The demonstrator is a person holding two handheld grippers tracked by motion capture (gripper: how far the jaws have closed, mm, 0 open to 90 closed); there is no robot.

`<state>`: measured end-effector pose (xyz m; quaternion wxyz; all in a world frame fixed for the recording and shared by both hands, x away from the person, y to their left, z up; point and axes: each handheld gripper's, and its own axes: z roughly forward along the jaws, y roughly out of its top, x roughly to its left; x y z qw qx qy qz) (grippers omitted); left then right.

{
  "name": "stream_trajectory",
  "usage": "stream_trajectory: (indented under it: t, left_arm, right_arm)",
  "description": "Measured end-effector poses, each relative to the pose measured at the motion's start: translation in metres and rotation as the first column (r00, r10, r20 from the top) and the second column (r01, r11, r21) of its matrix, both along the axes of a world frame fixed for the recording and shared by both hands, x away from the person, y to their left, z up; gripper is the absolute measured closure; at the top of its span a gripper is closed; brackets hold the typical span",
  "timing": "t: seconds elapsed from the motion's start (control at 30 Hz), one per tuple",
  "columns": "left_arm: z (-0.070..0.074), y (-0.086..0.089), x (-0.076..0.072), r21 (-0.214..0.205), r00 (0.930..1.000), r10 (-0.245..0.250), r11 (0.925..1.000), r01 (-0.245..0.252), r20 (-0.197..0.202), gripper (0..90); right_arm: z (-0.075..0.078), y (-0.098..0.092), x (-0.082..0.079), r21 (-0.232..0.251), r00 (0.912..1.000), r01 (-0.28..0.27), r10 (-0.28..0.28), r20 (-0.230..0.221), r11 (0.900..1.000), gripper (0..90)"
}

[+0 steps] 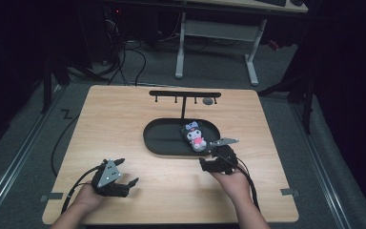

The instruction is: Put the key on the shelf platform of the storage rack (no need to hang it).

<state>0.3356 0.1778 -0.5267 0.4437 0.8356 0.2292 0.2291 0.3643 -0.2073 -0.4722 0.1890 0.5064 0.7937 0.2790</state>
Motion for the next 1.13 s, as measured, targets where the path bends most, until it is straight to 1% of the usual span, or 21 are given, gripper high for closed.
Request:
stream_trajectory:
  t: [0.07,0.1,0.17,0.27,0.3,0.4,0.47,0.6,0.7,0.73,0.8,0.87,0.93,1.0,1.13]
  left_arm:
    - [0.0,0.0,0.0,-0.001,1.0,0.001,1.0,-0.001,-0.001,15.4]
    - [0.0,0.0,0.0,0.0,1.0,0.001,1.0,-0.001,-0.001,15.4]
    - [0.0,0.0,0.0,0.001,1.0,0.001,1.0,-0.001,0.0,15.4]
    - [0.0,0.0,0.0,0.003,1.0,0.001,1.0,-0.001,0.001,15.4]
    - [0.0,0.0,0.0,0.003,1.0,0.001,1.0,-0.001,0.001,15.4]
    - [0.0,0.0,0.0,0.004,1.0,0.002,1.0,-0.002,0.0,15.4]
    - [0.0,0.0,0.0,0.005,1.0,0.002,1.0,-0.002,0.001,15.4]
    - [0.0,-0.001,0.0,0.006,1.0,0.001,1.0,-0.001,-0.001,15.4]
    - [0.0,-0.001,0.0,0.007,1.0,0.001,1.0,-0.001,0.001,15.4]
    - [0.0,-0.001,-0.001,0.007,1.0,0.0,1.0,0.0,0.0,15.4]
    - [0.0,-0.001,0.0,0.006,1.0,-0.001,1.0,0.001,0.0,15.4]
    - [0.0,-0.001,0.001,0.005,1.0,-0.001,1.0,0.001,-0.004,15.4]
    - [0.0,-0.001,0.001,0.007,1.0,0.001,1.0,-0.001,-0.005,15.4]
    - [0.0,-0.001,0.0,0.012,1.0,-0.002,0.9999,0.002,-0.002,15.4]
    - [0.0,-0.001,0.0,0.013,1.0,-0.002,0.9999,0.002,-0.002,15.4]
  right_arm:
    - [-0.003,-0.003,-0.007,0.0,0.9999,-0.001,0.001,0.017,1.0,24.6]
    - [-0.006,-0.004,-0.011,0.0,0.9993,-0.004,0.004,0.036,1.0,24.5]
    - [-0.009,-0.006,-0.017,0.008,0.9991,-0.005,0.004,0.043,1.0,23.5]
    - [-0.014,-0.009,-0.028,0.022,0.9979,-0.008,0.006,0.064,0.9997,22.8]
    - [-0.016,-0.011,-0.032,0.03,0.997,-0.007,0.005,0.077,0.9995,22.8]
    - [-0.02,-0.014,-0.043,0.047,0.9956,-0.003,-0.001,0.093,0.9989,22.5]
    - [-0.024,-0.016,-0.05,0.046,0.9945,-0.001,-0.004,0.105,0.9989,22.4]
    - [-0.034,-0.019,-0.065,0.064,0.9927,-0.006,-0.002,0.121,0.9979,21.5]
    - [-0.04,-0.018,-0.075,0.067,0.9882,-0.008,-0.002,0.153,0.9977,21.3]
    - [-0.043,-0.018,-0.08,0.067,0.9847,-0.009,-0.003,0.174,0.9977,21.4]
    - [-0.045,-0.018,-0.085,0.082,0.9813,-0.006,-0.01,0.192,0.9966,21.5]
    - [-0.046,-0.018,-0.086,0.092,0.9805,-0.008,-0.01,0.196,0.9957,21.5]
    - [-0.048,-0.017,-0.085,0.092,0.9826,-0.004,-0.013,0.185,0.9958,21.5]
    - [-0.048,-0.017,-0.084,0.088,0.9813,-0.004,-0.013,0.192,0.9961,21.5]
    - [-0.048,-0.02,-0.085,0.097,0.9809,0.003,-0.022,0.193,0.9953,21.5]
